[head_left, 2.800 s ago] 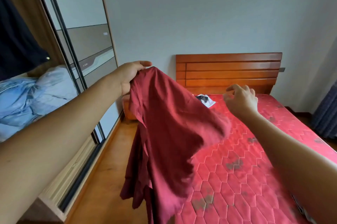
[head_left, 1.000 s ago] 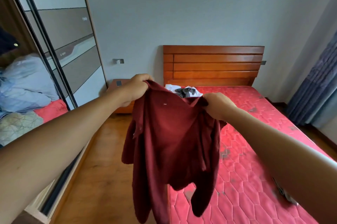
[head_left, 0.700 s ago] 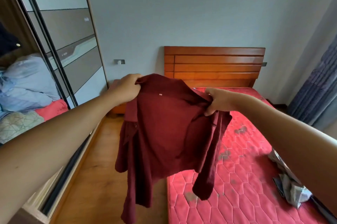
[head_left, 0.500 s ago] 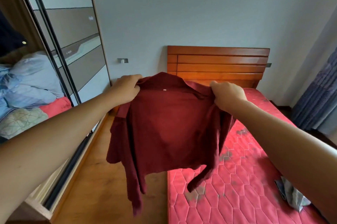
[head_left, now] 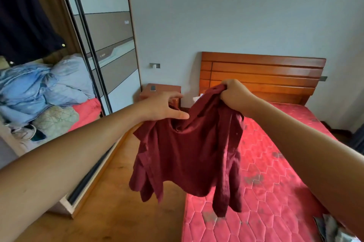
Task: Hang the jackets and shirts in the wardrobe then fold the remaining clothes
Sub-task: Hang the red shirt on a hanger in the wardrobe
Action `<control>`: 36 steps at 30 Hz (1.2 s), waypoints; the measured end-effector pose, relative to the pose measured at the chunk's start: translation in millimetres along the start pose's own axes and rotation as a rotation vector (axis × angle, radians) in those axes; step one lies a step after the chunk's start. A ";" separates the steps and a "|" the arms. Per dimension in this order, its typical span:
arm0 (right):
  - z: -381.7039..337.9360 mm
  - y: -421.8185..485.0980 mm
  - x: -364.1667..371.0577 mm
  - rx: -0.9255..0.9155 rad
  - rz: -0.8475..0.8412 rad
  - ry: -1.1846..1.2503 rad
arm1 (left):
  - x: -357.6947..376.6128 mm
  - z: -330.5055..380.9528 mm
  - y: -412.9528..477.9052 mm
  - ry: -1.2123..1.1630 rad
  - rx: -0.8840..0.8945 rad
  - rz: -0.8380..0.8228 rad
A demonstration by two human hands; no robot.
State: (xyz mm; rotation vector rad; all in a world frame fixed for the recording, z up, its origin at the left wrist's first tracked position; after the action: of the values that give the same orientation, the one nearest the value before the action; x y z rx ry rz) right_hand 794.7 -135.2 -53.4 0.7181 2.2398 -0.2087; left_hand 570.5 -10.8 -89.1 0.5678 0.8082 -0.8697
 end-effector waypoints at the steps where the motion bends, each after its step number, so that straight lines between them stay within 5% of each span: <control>1: -9.2 -4.3 -0.1 -0.029 -0.045 0.031 | 4.1 10.6 2.2 -0.013 -0.004 -0.003; 7: -36.3 -25.6 -4.6 -0.195 -0.238 -0.014 | 23.9 60.9 9.1 -0.184 0.054 0.088; 11: -28.6 -31.6 -12.9 -0.189 -0.379 -0.059 | 22.7 68.9 -7.9 -0.088 0.098 0.217; 16: -5.1 -36.7 -6.2 0.066 -0.939 0.531 | 25.9 77.5 -29.7 -0.134 0.083 0.324; 19: 11.4 -27.9 20.5 0.148 -0.920 0.589 | 23.7 67.8 -39.7 -0.138 0.012 0.447; 25: 3.4 -47.4 67.9 -0.134 -0.791 0.311 | 15.1 60.7 -63.7 -0.127 -0.099 0.578; 31: -13.1 -48.0 107.5 -0.294 -0.567 0.324 | -5.3 40.5 -86.0 -0.243 -0.223 0.594; 36: -31.2 -43.4 114.4 -0.120 -0.558 0.570 | -30.9 18.3 -105.2 -0.359 -0.282 0.603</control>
State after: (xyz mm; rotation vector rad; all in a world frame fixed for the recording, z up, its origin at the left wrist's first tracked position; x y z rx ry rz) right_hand 688.0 -110.7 -116.2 0.0620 2.9352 -0.1450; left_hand 477.2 -66.6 -65.6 0.3574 0.3823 -0.2787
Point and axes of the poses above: each hand's wrist, its own y-axis towards the middle knuckle, its own x-axis out of the palm, z = x × y, the point moved 1 cm from there along y, towards the middle knuckle, and after that the axes turned 9 degrees about x, right-handed, at the moved point
